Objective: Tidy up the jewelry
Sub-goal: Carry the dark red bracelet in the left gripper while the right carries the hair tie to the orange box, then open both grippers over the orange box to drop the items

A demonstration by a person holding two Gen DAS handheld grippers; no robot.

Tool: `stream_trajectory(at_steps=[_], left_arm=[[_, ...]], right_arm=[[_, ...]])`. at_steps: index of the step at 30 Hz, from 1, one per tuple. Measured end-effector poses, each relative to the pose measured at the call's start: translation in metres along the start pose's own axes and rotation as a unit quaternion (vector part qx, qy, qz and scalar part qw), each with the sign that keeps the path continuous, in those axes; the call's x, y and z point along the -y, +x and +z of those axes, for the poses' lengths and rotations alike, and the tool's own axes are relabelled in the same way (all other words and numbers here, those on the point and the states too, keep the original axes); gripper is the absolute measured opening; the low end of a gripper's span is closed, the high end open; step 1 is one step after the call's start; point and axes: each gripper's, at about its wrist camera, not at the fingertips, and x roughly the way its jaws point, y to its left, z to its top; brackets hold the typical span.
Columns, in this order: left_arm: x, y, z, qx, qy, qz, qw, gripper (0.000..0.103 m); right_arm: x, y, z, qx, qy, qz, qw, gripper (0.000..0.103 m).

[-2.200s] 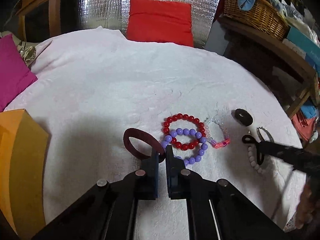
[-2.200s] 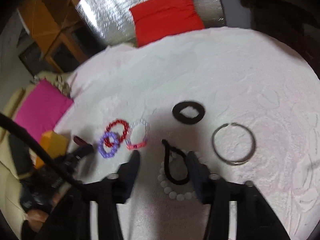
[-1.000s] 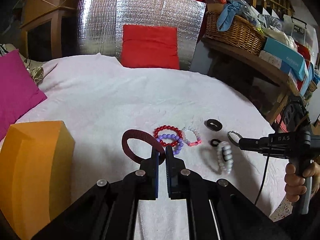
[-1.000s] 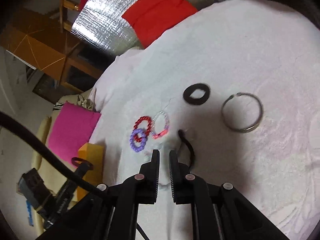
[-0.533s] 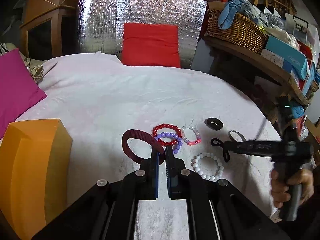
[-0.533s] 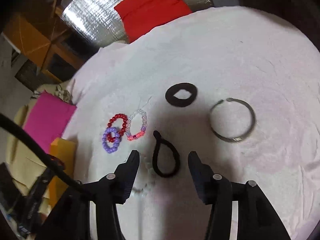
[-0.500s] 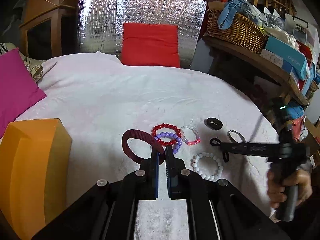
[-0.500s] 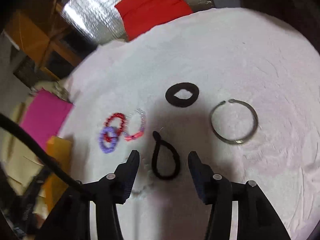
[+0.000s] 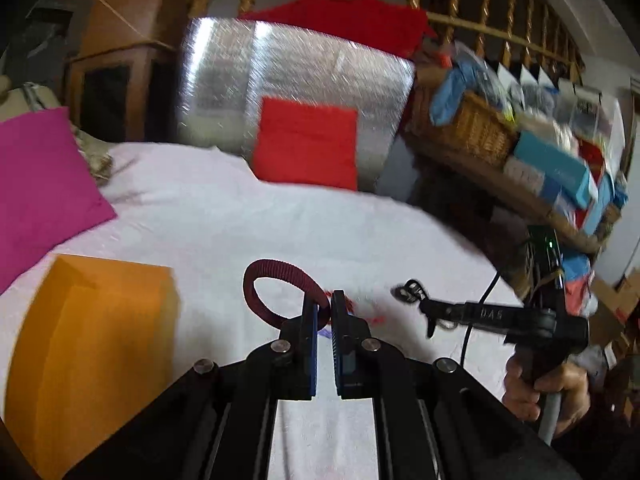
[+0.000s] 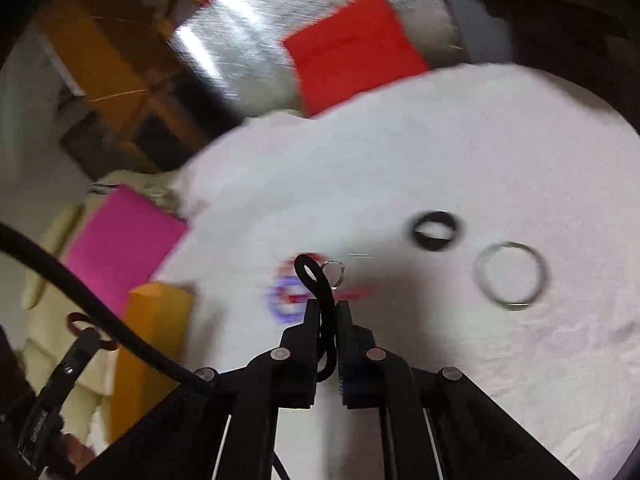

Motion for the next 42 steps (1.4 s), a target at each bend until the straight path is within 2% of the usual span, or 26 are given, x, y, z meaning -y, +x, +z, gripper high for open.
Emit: stream_trajectory(at_steps=[3, 6, 8, 10, 11, 14, 18, 19, 20, 21, 22, 23, 24, 27, 31, 36, 42], left_arm=[[-0.021, -0.027, 0.001, 0.022, -0.010, 0.062, 0.9978, 0.007], [-0.052, -0.045, -0.006, 0.027, -0.031, 0.129, 0.9907, 0.007], [-0.081, -0.048, -0.016, 0.008, -0.052, 0.184, 0.9816, 0.007], [-0.108, -0.046, -0.026, -0.022, -0.082, 0.219, 0.9720, 0.007], [-0.127, -0.043, -0.033, -0.045, -0.106, 0.238, 0.9644, 0.007], [-0.158, -0.037, -0.047, -0.082, -0.141, 0.259, 0.9520, 0.006], [-0.182, -0.024, -0.067, -0.134, -0.167, 0.282, 0.9350, 0.007], [-0.188, -0.023, -0.071, -0.142, -0.176, 0.288, 0.9306, 0.009], [-0.191, -0.022, -0.072, -0.147, -0.182, 0.293, 0.9270, 0.013], [-0.195, -0.021, -0.073, -0.151, -0.187, 0.299, 0.9234, 0.029], [-0.198, -0.021, -0.074, -0.153, -0.193, 0.305, 0.9199, 0.051], [-0.198, -0.023, -0.074, -0.151, -0.195, 0.311, 0.9178, 0.060], [-0.199, -0.024, -0.071, -0.143, -0.193, 0.323, 0.9153, 0.063], [-0.192, -0.030, -0.066, -0.127, -0.171, 0.351, 0.9116, 0.065], [-0.184, -0.027, -0.062, -0.121, -0.157, 0.364, 0.9102, 0.065], [-0.153, -0.015, -0.051, -0.104, -0.106, 0.366, 0.9186, 0.066], [-0.089, 0.006, -0.035, -0.063, -0.036, 0.352, 0.9330, 0.069]], right_arm=[[-0.042, 0.006, -0.009, -0.007, -0.027, 0.054, 0.998, 0.008], [-0.087, 0.024, -0.022, -0.029, -0.046, 0.103, 0.993, 0.008], [-0.118, 0.036, -0.027, -0.047, -0.060, 0.123, 0.989, 0.009], [-0.147, 0.047, -0.029, -0.063, -0.069, 0.139, 0.986, 0.009], [-0.162, 0.055, -0.031, -0.072, -0.072, 0.149, 0.984, 0.009], [-0.202, 0.075, -0.040, -0.098, -0.095, 0.162, 0.977, 0.009], [-0.246, 0.112, -0.058, -0.134, -0.121, 0.151, 0.972, 0.009], [-0.252, 0.118, -0.063, -0.137, -0.127, 0.142, 0.972, 0.012], [-0.257, 0.125, -0.067, -0.139, -0.131, 0.130, 0.973, 0.012], [-0.259, 0.134, -0.068, -0.146, -0.128, 0.123, 0.973, 0.013], [-0.259, 0.141, -0.070, -0.155, -0.121, 0.121, 0.973, 0.016], [-0.256, 0.143, -0.069, -0.160, -0.114, 0.121, 0.973, 0.019], [-0.253, 0.144, -0.068, -0.159, -0.107, 0.121, 0.974, 0.023], [-0.249, 0.139, -0.062, -0.144, -0.102, 0.121, 0.977, 0.032], [-0.226, 0.108, -0.045, -0.101, -0.100, 0.110, 0.984, 0.033], [-0.181, 0.068, -0.030, -0.076, -0.112, 0.066, 0.989, 0.033], [-0.087, 0.013, -0.019, -0.037, -0.063, 0.015, 0.997, 0.033]])
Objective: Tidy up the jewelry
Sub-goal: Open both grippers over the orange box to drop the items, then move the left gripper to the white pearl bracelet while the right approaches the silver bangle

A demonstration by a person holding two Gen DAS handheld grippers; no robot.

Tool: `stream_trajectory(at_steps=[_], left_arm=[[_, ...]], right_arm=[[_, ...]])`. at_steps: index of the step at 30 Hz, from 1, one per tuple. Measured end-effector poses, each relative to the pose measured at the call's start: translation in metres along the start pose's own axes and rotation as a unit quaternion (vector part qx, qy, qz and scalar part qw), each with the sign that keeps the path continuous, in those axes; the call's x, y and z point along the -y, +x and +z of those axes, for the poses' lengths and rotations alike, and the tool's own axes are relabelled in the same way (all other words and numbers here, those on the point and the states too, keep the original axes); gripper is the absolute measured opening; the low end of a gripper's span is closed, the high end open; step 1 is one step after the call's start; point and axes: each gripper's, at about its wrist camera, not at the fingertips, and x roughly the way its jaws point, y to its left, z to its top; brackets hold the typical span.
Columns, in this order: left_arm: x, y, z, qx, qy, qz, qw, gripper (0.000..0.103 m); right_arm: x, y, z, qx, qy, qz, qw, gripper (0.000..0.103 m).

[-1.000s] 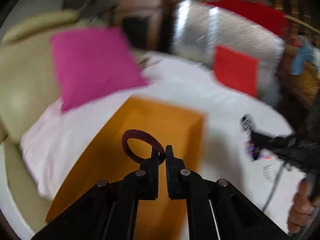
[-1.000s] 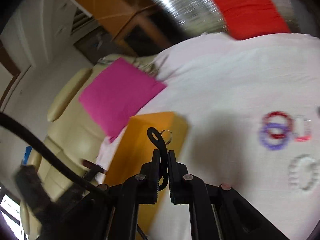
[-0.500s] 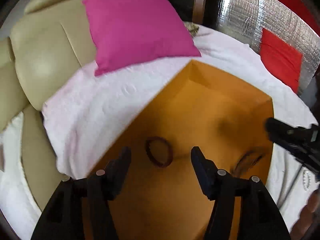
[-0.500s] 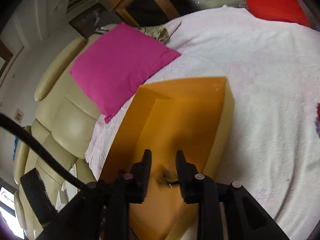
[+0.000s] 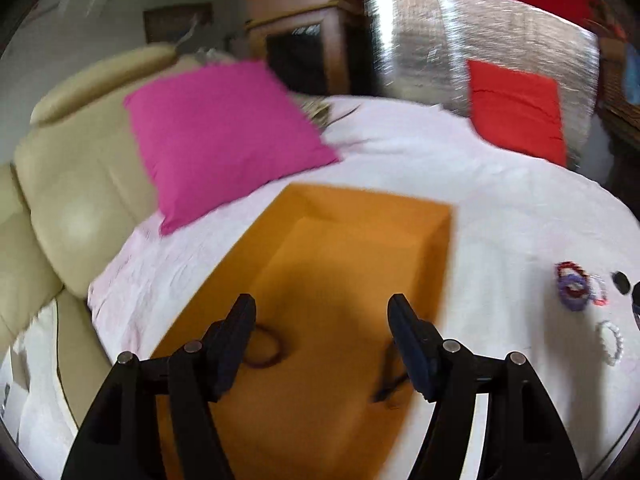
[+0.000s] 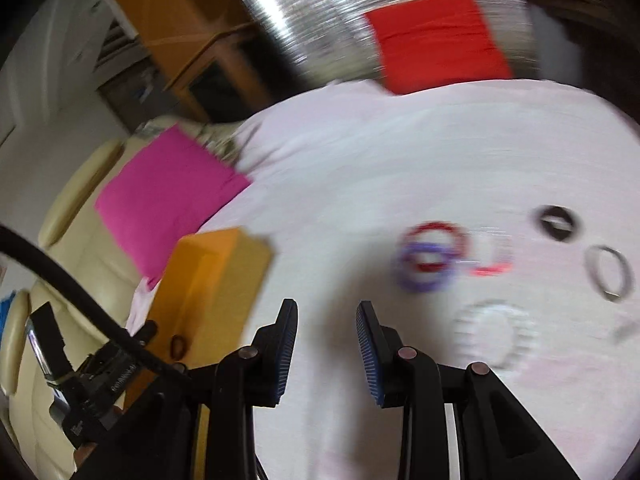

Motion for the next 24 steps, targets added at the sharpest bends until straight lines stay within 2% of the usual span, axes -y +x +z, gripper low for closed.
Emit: stream_trajectory(at_steps=[2, 5, 10, 16, 24], left_arm=[[0.022, -0.008, 0.001, 0.018, 0.020, -0.007, 0.9996, 0.070], [0.064, -0.022, -0.002, 0.044, 0.060, -0.030, 0.9967, 0.071], [0.120, -0.032, -0.011, 0.049, 0.118, -0.076, 0.9890, 0.071], [0.168, -0.026, -0.023, 0.008, 0.151, -0.109, 0.9824, 0.071], [0.192, -0.005, -0.036, -0.052, 0.152, -0.143, 0.9766, 0.071]], right_arm=[[0.035, -0.022, -0.002, 0.018, 0.023, -0.016, 0.999, 0.035], [0.079, -0.046, -0.006, 0.049, 0.063, -0.036, 0.996, 0.045], [0.145, -0.067, -0.006, 0.066, 0.135, -0.049, 0.987, 0.045], [0.191, -0.075, -0.009, 0.042, 0.189, -0.067, 0.979, 0.045], [0.210, -0.079, -0.011, 0.023, 0.212, -0.080, 0.974, 0.045]])
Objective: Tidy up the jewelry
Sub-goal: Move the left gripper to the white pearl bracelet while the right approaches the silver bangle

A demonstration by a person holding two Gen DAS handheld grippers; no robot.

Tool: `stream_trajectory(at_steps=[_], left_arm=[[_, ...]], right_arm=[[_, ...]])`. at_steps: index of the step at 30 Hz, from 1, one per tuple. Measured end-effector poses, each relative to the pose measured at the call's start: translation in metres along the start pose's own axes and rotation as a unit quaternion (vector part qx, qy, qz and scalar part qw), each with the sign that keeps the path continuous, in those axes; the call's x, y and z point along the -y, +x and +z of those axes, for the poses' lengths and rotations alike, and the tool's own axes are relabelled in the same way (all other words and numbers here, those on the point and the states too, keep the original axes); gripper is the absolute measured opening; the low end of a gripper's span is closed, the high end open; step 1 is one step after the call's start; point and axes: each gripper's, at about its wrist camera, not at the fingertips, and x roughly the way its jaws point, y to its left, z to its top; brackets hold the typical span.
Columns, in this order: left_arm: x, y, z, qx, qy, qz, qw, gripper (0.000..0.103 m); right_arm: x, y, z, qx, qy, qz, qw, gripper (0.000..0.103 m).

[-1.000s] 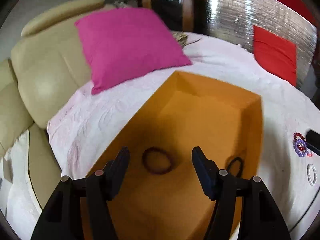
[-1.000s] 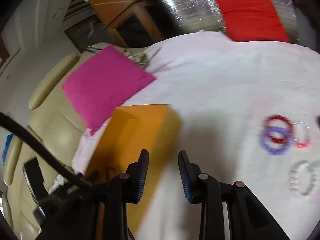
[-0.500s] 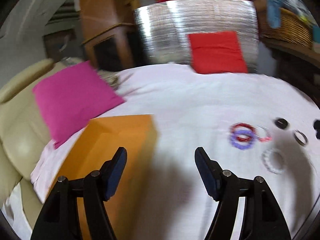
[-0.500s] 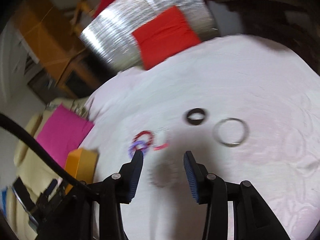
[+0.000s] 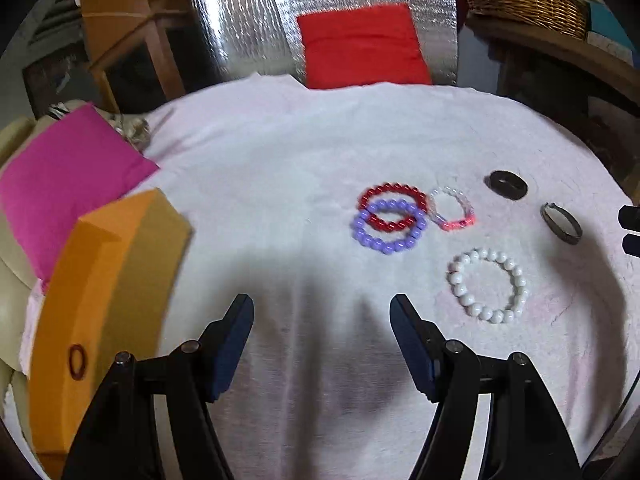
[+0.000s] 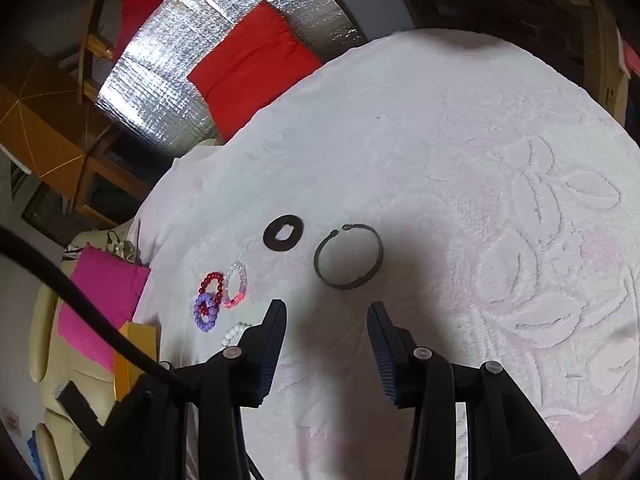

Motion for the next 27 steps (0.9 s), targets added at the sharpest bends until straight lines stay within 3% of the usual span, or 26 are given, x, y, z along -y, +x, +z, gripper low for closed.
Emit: stream_trajectory(at_steps=[8, 14, 18, 25, 27], left_arm=[[0.004, 0.016, 0.003, -0.029, -0.024, -0.025, 0.9990, 0.071], [0.017, 0.018, 0.005, -0.030, -0.020, -0.066, 0.9971, 0.072], [0.035, 0.015, 0.005, -0.023, 0.007, -0.087, 0.9959, 0.076], [0.067, 0.020, 0.003, -0.032, 0.049, -0.130, 0.9898, 0.080], [0.071, 0.021, 0.003, -0.033, 0.052, -0.136, 0.9887, 0.080]], right_arm=[[0.019, 0.000, 0.010, 0.000, 0.024, -0.023, 0.999, 0.045], [0.023, 0.014, 0.018, -0.013, 0.025, -0.035, 0.999, 0.045], [0.014, 0.032, 0.019, -0.032, 0.005, -0.039, 0.999, 0.060], [0.000, 0.063, 0.020, -0.053, -0.029, -0.067, 0.996, 0.063], [-0.004, 0.066, 0.021, -0.049, -0.037, -0.074, 0.995, 0.069]])
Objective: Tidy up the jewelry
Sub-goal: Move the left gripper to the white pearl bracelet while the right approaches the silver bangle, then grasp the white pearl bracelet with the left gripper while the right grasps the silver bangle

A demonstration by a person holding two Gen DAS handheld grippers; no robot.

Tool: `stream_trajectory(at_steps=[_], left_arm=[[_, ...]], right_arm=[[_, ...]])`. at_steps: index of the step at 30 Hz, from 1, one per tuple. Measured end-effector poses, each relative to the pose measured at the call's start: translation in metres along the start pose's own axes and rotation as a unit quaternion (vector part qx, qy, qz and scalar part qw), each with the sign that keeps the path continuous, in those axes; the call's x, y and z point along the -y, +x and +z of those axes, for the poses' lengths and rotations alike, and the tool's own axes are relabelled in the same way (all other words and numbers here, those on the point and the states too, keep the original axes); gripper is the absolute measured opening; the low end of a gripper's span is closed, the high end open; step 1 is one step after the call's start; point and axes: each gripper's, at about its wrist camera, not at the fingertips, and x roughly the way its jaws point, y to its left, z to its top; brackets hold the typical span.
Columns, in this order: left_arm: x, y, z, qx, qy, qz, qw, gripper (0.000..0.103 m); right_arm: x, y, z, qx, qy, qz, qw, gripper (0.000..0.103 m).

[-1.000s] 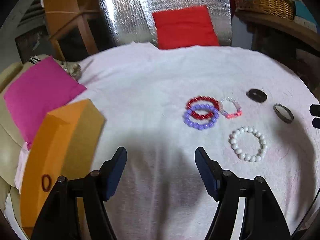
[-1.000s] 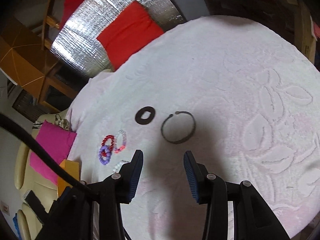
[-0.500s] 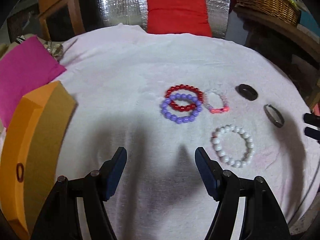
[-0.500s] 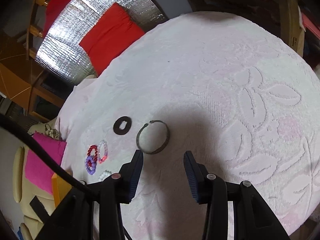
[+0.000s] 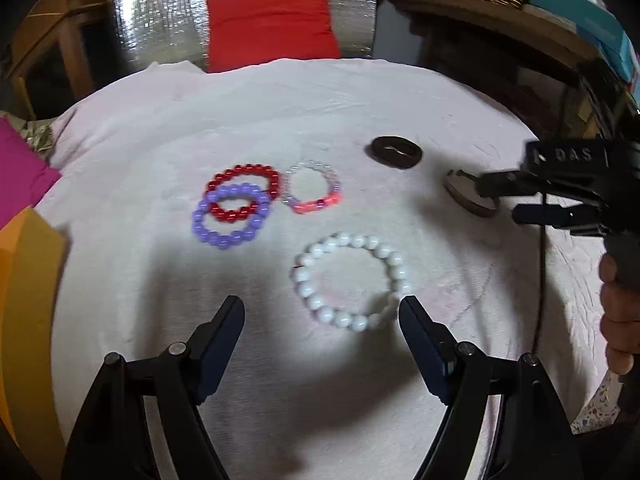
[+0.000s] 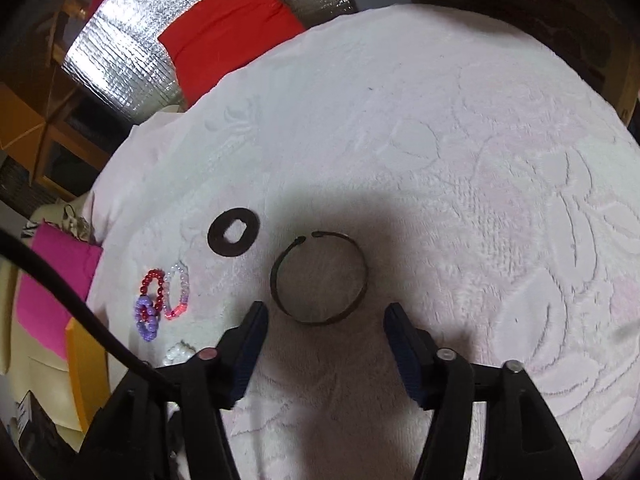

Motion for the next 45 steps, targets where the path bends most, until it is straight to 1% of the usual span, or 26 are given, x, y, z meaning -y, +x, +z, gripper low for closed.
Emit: stream_trajectory(at_steps=[1, 4, 7, 11, 14, 15, 16, 17, 19, 20, 22, 23, 24, 25, 27, 28, 32, 35, 42, 43, 44, 45], left_arm=[[0.002, 0.002, 0.001, 0.000, 0.001, -0.004, 1.0000, 0.080], [0.003, 0.007, 0.003, -0.003, -0.004, -0.015, 0.9999, 0.080], [0.002, 0.014, 0.005, -0.011, -0.006, -0.011, 0.9999, 0.080], [0.001, 0.017, 0.008, -0.004, -0.009, -0.013, 0.9999, 0.080], [0.003, 0.018, 0.009, 0.001, -0.008, -0.013, 0.9999, 0.080], [0.003, 0.018, 0.009, 0.002, -0.007, -0.015, 0.9999, 0.080], [0.003, 0.018, 0.009, 0.003, -0.007, -0.016, 0.9998, 0.079], [0.003, 0.018, 0.009, 0.004, -0.006, -0.019, 0.9998, 0.077], [0.003, 0.016, 0.009, 0.007, -0.005, -0.025, 0.9996, 0.061], [0.003, 0.014, 0.009, 0.009, -0.004, -0.027, 0.9996, 0.056], [0.001, 0.012, 0.008, 0.010, -0.002, -0.034, 0.9994, 0.041], [-0.002, 0.010, 0.008, 0.010, -0.004, -0.039, 0.9992, 0.037], [-0.005, 0.009, 0.007, 0.010, -0.007, -0.046, 0.9989, 0.027], [-0.007, 0.007, 0.007, 0.010, -0.010, -0.051, 0.9986, 0.020], [-0.012, 0.002, 0.007, 0.014, -0.015, -0.060, 0.9980, 0.015], [-0.014, 0.000, 0.006, 0.017, -0.016, -0.060, 0.9979, 0.009], [-0.024, -0.010, 0.006, 0.029, -0.024, -0.062, 0.9974, 0.008], [-0.030, -0.017, 0.004, 0.040, -0.025, -0.060, 0.9971, 0.008], [-0.038, -0.026, 0.003, 0.049, -0.027, -0.064, 0.9964, 0.007], [-0.037, -0.025, 0.005, 0.048, -0.024, -0.063, 0.9966, 0.008], [-0.033, -0.023, 0.006, 0.042, -0.019, -0.066, 0.9968, 0.012], [-0.031, -0.021, 0.005, 0.036, -0.016, -0.067, 0.9970, 0.034]], right_arm=[[-0.003, 0.000, 0.000, 0.004, -0.005, -0.003, 1.000, 0.072], [-0.008, 0.007, 0.002, 0.006, -0.017, -0.016, 1.000, 0.072], [-0.011, 0.011, 0.005, 0.017, -0.038, -0.032, 0.999, 0.072], [-0.015, 0.014, 0.005, 0.025, -0.061, -0.045, 0.997, 0.072], [-0.025, 0.018, 0.000, 0.032, -0.099, -0.075, 0.992, 0.068], [-0.026, 0.018, -0.002, 0.034, -0.107, -0.081, 0.990, 0.066], [-0.028, 0.018, -0.003, 0.038, -0.115, -0.084, 0.989, 0.061], [-0.028, 0.018, -0.003, 0.039, -0.116, -0.083, 0.989, 0.061], [-0.026, 0.016, -0.003, 0.039, -0.110, -0.079, 0.990, 0.061], [-0.024, 0.016, -0.002, 0.039, -0.105, -0.078, 0.991, 0.061], [-0.022, 0.013, -0.001, 0.039, -0.095, -0.077, 0.992, 0.061], [-0.021, 0.011, -0.002, 0.039, -0.090, -0.076, 0.992, 0.061], [-0.019, 0.009, -0.001, 0.039, -0.083, -0.073, 0.993, 0.061], [-0.019, 0.008, -0.001, 0.040, -0.079, -0.071, 0.994, 0.061], [-0.018, 0.004, -0.001, 0.043, -0.073, -0.066, 0.994, 0.061], [-0.018, 0.001, -0.001, 0.045, -0.069, -0.062, 0.995, 0.061], [-0.022, -0.005, -0.003, 0.051, -0.059, -0.046, 0.996, 0.061], [-0.030, -0.009, -0.007, 0.055, -0.064, -0.031, 0.996, 0.061], [-0.041, -0.013, -0.012, 0.063, -0.069, -0.023, 0.995, 0.061], [-0.040, -0.013, -0.012, 0.062, -0.067, -0.023, 0.996, 0.061], [-0.038, -0.013, -0.012, 0.062, -0.065, -0.025, 0.996, 0.061], [-0.036, -0.013, -0.011, 0.062, -0.063, -0.026, 0.996, 0.061]])
